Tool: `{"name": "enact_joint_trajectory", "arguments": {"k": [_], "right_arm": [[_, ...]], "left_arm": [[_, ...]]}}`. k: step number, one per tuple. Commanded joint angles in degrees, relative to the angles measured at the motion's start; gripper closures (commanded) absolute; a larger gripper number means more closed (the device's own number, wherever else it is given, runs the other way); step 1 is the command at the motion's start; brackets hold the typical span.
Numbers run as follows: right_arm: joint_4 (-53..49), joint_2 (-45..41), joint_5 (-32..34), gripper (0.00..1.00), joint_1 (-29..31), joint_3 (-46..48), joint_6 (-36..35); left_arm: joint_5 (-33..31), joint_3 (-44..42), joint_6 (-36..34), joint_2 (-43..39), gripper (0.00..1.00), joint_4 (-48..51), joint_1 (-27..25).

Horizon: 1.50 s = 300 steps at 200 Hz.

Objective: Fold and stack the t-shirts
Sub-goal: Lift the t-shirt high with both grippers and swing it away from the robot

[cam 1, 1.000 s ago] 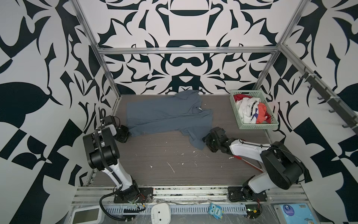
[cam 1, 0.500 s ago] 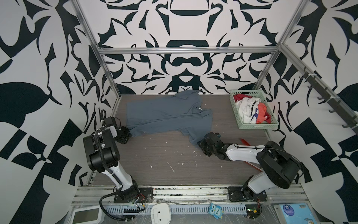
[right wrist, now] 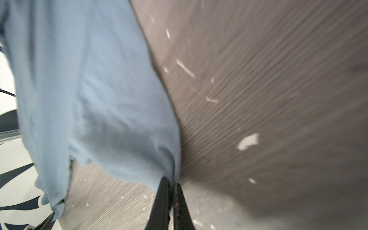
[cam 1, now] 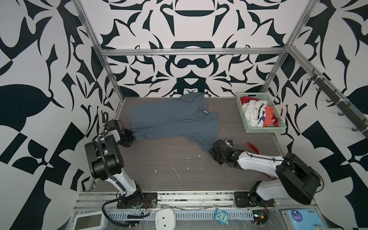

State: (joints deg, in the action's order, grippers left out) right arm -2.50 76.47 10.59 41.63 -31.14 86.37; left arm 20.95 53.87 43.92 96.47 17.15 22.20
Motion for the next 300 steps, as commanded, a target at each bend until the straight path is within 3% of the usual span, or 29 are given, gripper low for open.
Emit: {"name": "enact_joint_trajectory", "arguments": {"k": [1,38,61,100,144,165,199,242,263,283,300], "right_arm": [[-9.08,-6.91,7.08,1.0,0.15,-7.7,-9.55],[-17.69,-15.76,18.25,1.0,0.03,-24.55,-31.74],[-17.23,-17.57,20.55,1.0,-0.01,-37.95,-47.11],[-15.68,-15.31,12.11,1.0,0.14,-63.05,-64.4],[-18.73,-7.74,1.32,1.0,0.14,-93.31,-74.69],[-22.5,-2.13,1.01,1.0,0.13,-106.76,-78.2],[-22.17,3.36,5.11,1.0,0.13,-113.92,-85.18],[-19.62,10.33,9.28,1.0,0.13,-114.7,-90.25],[-16.49,16.88,13.91,1.0,-0.08,-117.55,-96.95],[-15.01,23.2,13.53,1.0,-0.78,-121.32,-98.92],[-11.52,27.92,12.58,1.0,-3.76,-121.9,-96.39]], "left_arm": [[3.48,1.13,0.73,-6.27,1.0,2.13,-0.1],[5.24,9.49,-2.12,-20.33,1.0,10.01,-0.11],[5.01,18.91,-4.35,-28.54,1.0,15.34,0.0],[8.53,41.1,-5.71,-33.13,1.0,21.63,-0.03],[6.73,63.5,-5.47,-32.44,1.0,24.33,0.02],[7.16,70.27,-4.06,-29.77,1.0,24.43,-0.05],[8.06,70.41,-0.31,-26.61,1.0,19.8,-0.04],[9.4,60.49,4.72,-23.88,1.0,10.51,-0.05],[10.85,59.1,6.95,-18.48,1.0,6.92,0.01],[11.58,58.17,9.39,-14.23,1.0,2.88,-0.35],[11.79,57.79,11.06,-10.38,1.0,-0.29,-0.92]]}}
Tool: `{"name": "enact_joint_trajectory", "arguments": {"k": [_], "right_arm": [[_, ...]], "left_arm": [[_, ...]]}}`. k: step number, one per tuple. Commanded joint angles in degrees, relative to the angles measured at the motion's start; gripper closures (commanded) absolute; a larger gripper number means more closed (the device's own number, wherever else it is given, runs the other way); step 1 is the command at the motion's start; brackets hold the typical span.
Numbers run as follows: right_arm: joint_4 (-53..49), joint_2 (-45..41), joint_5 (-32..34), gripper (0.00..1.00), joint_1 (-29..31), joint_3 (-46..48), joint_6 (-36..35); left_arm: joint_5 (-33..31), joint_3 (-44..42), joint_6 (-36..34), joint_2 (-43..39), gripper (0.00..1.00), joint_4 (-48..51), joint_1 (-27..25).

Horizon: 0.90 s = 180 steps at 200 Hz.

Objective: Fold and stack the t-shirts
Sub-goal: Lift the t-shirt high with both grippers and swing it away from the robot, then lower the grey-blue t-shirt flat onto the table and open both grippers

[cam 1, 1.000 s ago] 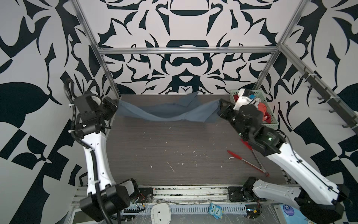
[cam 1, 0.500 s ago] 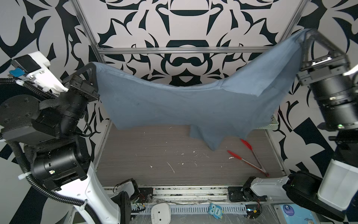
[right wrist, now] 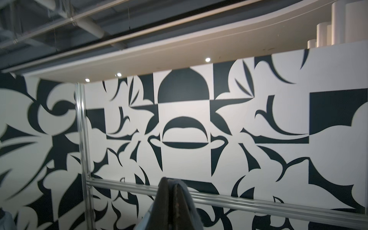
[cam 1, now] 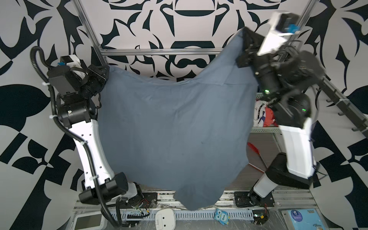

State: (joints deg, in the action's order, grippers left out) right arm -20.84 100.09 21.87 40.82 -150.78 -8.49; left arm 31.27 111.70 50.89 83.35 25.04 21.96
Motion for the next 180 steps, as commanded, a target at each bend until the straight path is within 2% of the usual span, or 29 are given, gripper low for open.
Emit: {"name": "enact_joint_trajectory", "arguments": {"k": [1,20,46,74,101,115,127,160,180], "right_arm": [[6.89,4.62,1.14,1.0,-3.39,-2.38,-1.35],[7.43,10.96,-3.19,1.0,-9.93,-7.06,7.48],[10.54,16.62,-7.62,1.0,-16.69,-12.32,17.17],[15.9,15.11,-8.64,1.0,-19.09,-12.44,19.66],[17.28,9.24,-8.56,1.0,-19.11,-10.01,17.75],[16.5,4.93,-9.06,1.0,-19.1,-6.58,17.59],[16.58,0.23,-8.75,1.0,-19.11,-0.01,17.24],[20.12,-15.33,-4.97,1.0,-19.11,27.7,16.45],[19.09,-24.57,-3.15,1.0,-19.11,45.08,19.64]], "left_arm": [[1.45,0.07,4.11,3.02,1.0,-8.3,-0.73],[1.4,3.18,5.01,8.41,1.0,-9.6,-1.53],[2.36,13.17,7.54,17.26,1.0,-9.7,-2.12],[4.77,24.57,11.8,23.77,1.0,-11.06,-2.14],[3.65,27.58,11.7,21.85,1.0,-10.97,-2.03],[3.66,23.85,11.23,18.49,1.0,-11.33,-2.07],[3.99,17.46,10.88,14.79,1.0,-12.81,-2.07],[6.43,-5.27,10.19,5.15,1.0,-17.01,-2.03],[8.44,-20.56,10.01,0.04,1.0,-19.88,-2.16]]}}
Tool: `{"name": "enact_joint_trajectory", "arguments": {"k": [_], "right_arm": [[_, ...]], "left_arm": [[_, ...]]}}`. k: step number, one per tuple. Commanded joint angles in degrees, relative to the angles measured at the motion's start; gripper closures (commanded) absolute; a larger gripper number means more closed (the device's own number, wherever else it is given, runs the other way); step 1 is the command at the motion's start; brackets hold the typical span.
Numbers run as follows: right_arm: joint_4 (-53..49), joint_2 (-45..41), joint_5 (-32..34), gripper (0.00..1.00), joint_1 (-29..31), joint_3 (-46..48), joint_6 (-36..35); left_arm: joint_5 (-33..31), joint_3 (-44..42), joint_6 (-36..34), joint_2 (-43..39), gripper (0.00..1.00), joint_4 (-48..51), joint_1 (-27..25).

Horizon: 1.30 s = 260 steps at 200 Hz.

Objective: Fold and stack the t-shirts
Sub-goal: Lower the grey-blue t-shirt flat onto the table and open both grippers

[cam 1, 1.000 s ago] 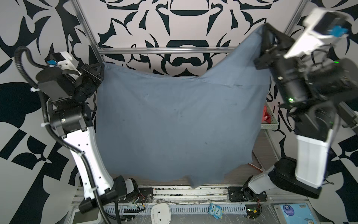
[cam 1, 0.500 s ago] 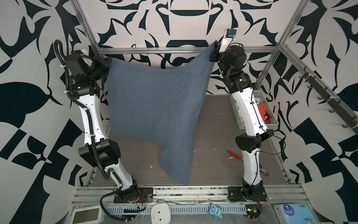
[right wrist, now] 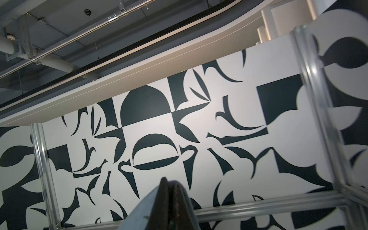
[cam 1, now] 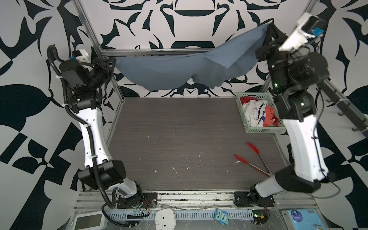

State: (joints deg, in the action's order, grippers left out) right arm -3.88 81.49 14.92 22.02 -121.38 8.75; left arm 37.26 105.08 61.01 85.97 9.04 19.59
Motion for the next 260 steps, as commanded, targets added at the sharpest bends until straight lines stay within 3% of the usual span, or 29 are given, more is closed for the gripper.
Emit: {"name": "enact_joint_trajectory", "arguments": {"k": [1,35,62,98,119,183,230,241,260], "right_arm": [[2.13,-6.2,3.98,1.0,-0.31,16.19,2.62],[-0.6,-21.95,12.05,1.0,-0.31,48.38,13.32],[-10.35,-30.01,15.18,1.0,-0.3,60.01,19.68],[-25.64,-35.1,15.87,1.0,-0.26,66.48,25.42],[-30.78,-38.91,12.96,1.0,-0.3,70.75,29.62],[-46.33,-49.27,4.5,1.0,-0.31,82.29,47.47],[-55.72,-52.53,4.9,1.0,-0.31,80.08,50.92],[-55.97,-52.82,4.44,0.99,-0.31,79.11,50.35],[-55.56,-52.8,5.2,0.8,-0.31,77.54,49.63]], "left_arm": [[2.55,-14.68,-0.15,-2.79,1.0,-3.95,0.19],[5.33,-36.16,-4.01,-8.63,1.0,-2.78,-0.17],[7.26,-45.86,-11.14,-11.33,1.0,4.69,-0.62],[2.46,-54.32,-22.35,-16.12,1.0,19.08,-0.75],[-0.5,-59.87,-24.55,-17.4,1.0,22.16,-0.71],[-9.18,-67.68,-23.31,-20.71,1.0,27.36,-0.73],[-11.6,-69.09,-20.52,-29.56,0.98,34.24,-0.77],[-12.37,-69.07,-19.87,-31.11,0.88,34.71,-0.78],[-14.56,-68.22,-19.05,-32.01,0.6,35.44,-0.77]]}}
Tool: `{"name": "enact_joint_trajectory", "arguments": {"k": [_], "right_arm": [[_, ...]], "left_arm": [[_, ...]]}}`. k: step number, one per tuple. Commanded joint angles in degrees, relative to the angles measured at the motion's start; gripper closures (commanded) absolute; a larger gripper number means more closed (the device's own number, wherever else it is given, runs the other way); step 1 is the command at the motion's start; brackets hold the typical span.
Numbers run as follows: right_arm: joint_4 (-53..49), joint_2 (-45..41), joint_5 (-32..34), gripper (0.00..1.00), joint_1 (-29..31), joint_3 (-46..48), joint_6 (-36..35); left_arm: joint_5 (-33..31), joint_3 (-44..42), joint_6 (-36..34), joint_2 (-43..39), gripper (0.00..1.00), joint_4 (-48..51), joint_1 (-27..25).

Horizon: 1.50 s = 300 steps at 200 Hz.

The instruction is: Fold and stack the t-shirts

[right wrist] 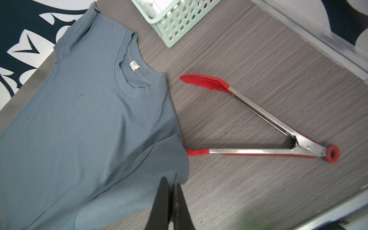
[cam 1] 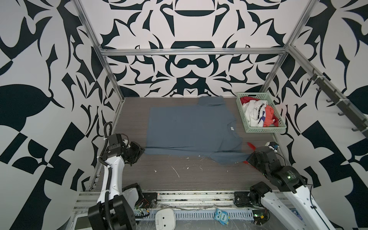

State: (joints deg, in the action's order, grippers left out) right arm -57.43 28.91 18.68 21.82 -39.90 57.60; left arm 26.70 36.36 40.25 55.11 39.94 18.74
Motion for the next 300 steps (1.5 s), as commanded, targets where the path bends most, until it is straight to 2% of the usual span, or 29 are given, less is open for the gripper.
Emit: {"name": "enact_joint_trajectory", "arguments": {"k": [1,9,25,42,56,86,124,137,152,179,219,262,300], "right_arm": [[-2.0,-0.15,1.49,0.79,-0.07,-4.08,0.77],[-2.11,0.29,2.09,0.72,-0.04,-5.03,0.67],[-3.57,1.63,3.43,0.66,-0.1,-7.28,0.4],[-7.41,2.86,7.61,0.62,-0.12,-9.75,1.04],[-6.2,3.32,9.41,0.62,-0.12,-10.52,-1.73],[8.46,8.98,1.93,0.66,-0.07,-7.42,-7.6],[33.24,25.06,-9.1,0.67,-0.11,-3.64,-9.46],[38.64,32.0,-9.28,0.67,-0.11,-5.19,-10.21],[44.4,39.54,-10.42,0.67,-0.07,-7.26,-10.99],[51.89,52.22,-13.8,0.67,-0.12,-10.9,-11.54],[55.51,64.48,-15.87,0.69,-0.12,-13.33,-9.2],[53.86,66.98,-14.63,0.72,-0.1,-9.58,-4.95],[52.74,63.18,-13.86,0.74,0.65,-1.14,-0.65]], "left_arm": [[-4.1,0.61,1.74,-1.19,0.59,4.53,0.12],[-4.75,1.32,1.89,-1.08,0.49,4.69,0.07],[-6.69,3.37,1.55,-0.67,0.42,5.49,0.11],[-9.7,5.65,1.41,-1.13,0.41,5.59,0.09],[-9.52,6.68,1.89,-1.22,0.39,2.66,0.09],[-4.17,10.73,1.17,5.69,0.4,-0.69,-1.72],[-2.93,15.47,4.45,17.09,0.38,-13.22,-14.5],[-2.96,18.21,5.4,23.87,0.37,-17.69,-18.45],[-0.52,20.47,8.12,30.76,0.37,-24.36,-20.33],[-0.28,21.84,12.71,40.81,0.37,-33.55,-20.59],[-1.72,22.13,12.95,47.35,0.37,-35.69,-20.51],[-3.5,20.02,12.69,51.01,0.36,-35.95,-17.8],[-3.2,17.66,11.01,51.59,0.36,-36.26,-14.1]]}}
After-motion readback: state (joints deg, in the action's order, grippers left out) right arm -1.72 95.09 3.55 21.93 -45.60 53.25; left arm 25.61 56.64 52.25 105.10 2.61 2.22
